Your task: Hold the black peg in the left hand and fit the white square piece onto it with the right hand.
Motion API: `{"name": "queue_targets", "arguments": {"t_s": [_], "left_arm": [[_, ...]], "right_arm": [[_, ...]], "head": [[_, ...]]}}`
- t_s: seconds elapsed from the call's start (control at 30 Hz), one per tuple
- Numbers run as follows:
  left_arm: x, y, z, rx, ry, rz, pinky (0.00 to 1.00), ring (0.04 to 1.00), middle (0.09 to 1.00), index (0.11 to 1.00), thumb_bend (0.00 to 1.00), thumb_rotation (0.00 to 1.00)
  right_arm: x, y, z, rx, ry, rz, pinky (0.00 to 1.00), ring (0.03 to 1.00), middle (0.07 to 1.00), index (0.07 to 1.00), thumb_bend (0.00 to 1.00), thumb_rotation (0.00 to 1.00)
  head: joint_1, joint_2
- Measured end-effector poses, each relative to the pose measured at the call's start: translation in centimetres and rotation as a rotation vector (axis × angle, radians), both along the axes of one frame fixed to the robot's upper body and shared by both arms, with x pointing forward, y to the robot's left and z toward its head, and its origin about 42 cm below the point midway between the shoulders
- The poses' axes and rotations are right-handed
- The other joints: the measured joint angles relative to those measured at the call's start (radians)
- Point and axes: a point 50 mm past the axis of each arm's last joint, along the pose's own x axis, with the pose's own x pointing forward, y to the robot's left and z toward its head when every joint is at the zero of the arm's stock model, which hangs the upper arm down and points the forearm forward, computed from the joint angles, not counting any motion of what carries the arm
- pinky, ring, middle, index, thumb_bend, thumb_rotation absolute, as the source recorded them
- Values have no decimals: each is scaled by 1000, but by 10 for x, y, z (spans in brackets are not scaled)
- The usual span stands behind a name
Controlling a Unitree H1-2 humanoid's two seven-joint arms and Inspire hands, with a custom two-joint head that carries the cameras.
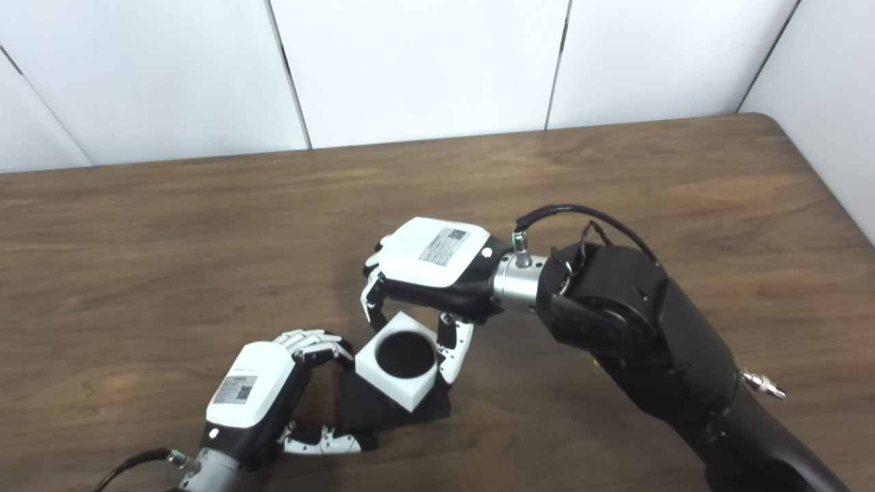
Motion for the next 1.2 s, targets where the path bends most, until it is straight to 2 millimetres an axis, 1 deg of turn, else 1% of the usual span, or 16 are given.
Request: {"name": "queue_targets", "arguments": {"t_s": [0.17, 0.27, 0.63, 0.73, 0.87, 0.9, 0.93, 1.0, 1.1, 1.13, 1.2], "left_arm": [[0, 0, 0, 1, 0, 0, 808, 794, 745, 490, 512, 53], [0, 0, 0, 2, 0, 1, 810, 794, 744, 490, 512, 53], [1, 0, 0, 1, -1, 2, 806, 792, 740, 489, 512, 52], [1, 0, 0, 0, -3, 4, 803, 789, 739, 490, 512, 53], [1, -1, 0, -6, -4, 13, 794, 777, 731, 494, 517, 75], [2, -1, 1, -10, -4, 18, 788, 771, 728, 579, 689, 207], [2, -1, 1, -16, -5, 26, 789, 771, 731, 624, 766, 280], [3, -2, 1, -28, -3, 42, 799, 777, 750, 702, 875, 403], [5, -5, 2, -49, 7, 63, 808, 796, 795, 807, 980, 536], [5, -5, 2, -59, 12, 67, 805, 800, 803, 826, 991, 558], [6, -4, 3, -91, 24, 78, 791, 806, 820, 860, 1000, 566]], "right_arm": [[-1, 0, 1, -5, 6, -3, 939, 875, 729, 606, 1000, 373], [0, -1, 0, -10, 15, -9, 943, 877, 731, 604, 1000, 399], [1, -3, 1, -9, 27, -27, 953, 888, 737, 607, 1000, 376], [1, -3, 1, -9, 26, -28, 949, 890, 744, 610, 1000, 385], [2, -5, 3, -2, 23, -38, 938, 883, 744, 613, 1000, 385], [3, -6, 4, 1, 21, -42, 934, 879, 741, 613, 1000, 386], [3, -7, 4, 5, 20, -46, 936, 879, 739, 613, 1000, 387], [4, -9, 6, 16, 18, -56, 940, 879, 735, 613, 1000, 386], [6, -13, 9, 34, 12, -72, 931, 874, 732, 613, 1000, 387], [6, -14, 9, 39, 11, -74, 929, 875, 732, 614, 1000, 390], [7, -14, 10, 42, 10, -77, 925, 875, 731, 615, 1000, 400]], "head": [[2, 0], [2, 0], [0, -2], [5, -6], [5, -8], [5, -9], [5, -9], [8, -11], [11, -15], [11, -15], [14, -17]]}}
